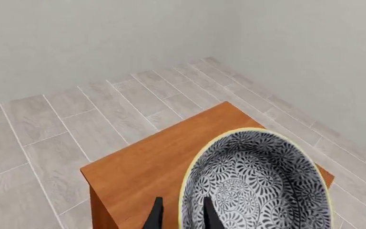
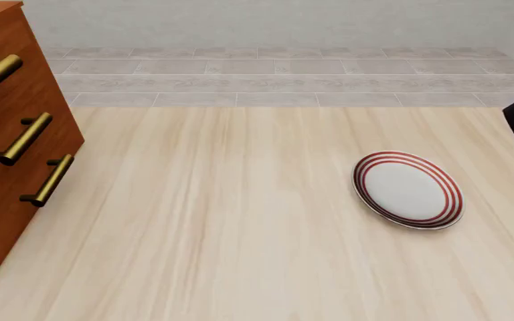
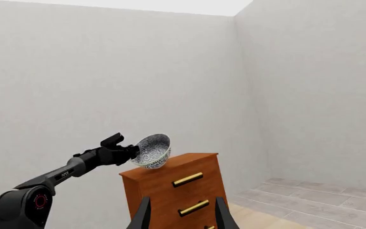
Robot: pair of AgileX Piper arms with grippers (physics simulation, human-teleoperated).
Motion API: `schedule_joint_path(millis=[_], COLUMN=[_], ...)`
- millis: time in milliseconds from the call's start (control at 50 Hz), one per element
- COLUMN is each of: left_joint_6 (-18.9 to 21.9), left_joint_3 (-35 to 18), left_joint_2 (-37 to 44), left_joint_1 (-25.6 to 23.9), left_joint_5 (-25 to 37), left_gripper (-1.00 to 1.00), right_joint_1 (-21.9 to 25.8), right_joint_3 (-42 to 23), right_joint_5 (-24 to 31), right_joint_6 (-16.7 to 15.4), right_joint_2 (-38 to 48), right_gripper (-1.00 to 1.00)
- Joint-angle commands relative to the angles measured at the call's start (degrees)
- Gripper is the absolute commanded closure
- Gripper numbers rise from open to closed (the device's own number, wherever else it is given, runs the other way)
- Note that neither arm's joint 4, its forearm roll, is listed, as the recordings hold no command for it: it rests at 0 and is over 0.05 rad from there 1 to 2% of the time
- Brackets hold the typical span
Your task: Put the bowl on top of the cabinet.
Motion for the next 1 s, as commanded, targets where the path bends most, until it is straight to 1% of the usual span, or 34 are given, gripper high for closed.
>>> schedule_joint_path(millis=[20,220,380,560,660,840,1000], left_joint_6=[-0.26,-1.19,-1.02,-1.53,-1.78,-2.64,-2.89], left_joint_3=[-0.54,-1.48,-1.85,-3.44,-4.61,-8.39,-10.6], left_joint_2=[-0.36,-0.36,-0.4,-0.53,-0.51,-1.01,-1.75], left_joint_1=[1.53,1.19,0.84,0.53,0.18,-0.88,-1.57], left_joint_5=[0.24,0.73,0.95,1.84,2.57,5.11,6.8], left_gripper=[-1.0,-1.0,-1.0,-1.0,-1.0,-1.0,-1.0], right_joint_1=[0.02,0.03,-0.01,-0.01,0.06,-0.11,-0.11], right_joint_3=[-0.14,-0.22,-0.23,-0.1,-0.08,0.01,0.0], right_joint_5=[-0.67,-0.5,-0.39,0.49,0.74,1.14,-0.32], right_joint_6=[-0.04,-0.05,0.07,0.03,-0.03,0.08,0.16], right_joint_2=[0.82,0.65,0.48,-0.58,-0.89,-1.49,-0.16], right_gripper=[-1.0,-1.0,-1.0,-1.0,-1.0,-1.0,-1.0])
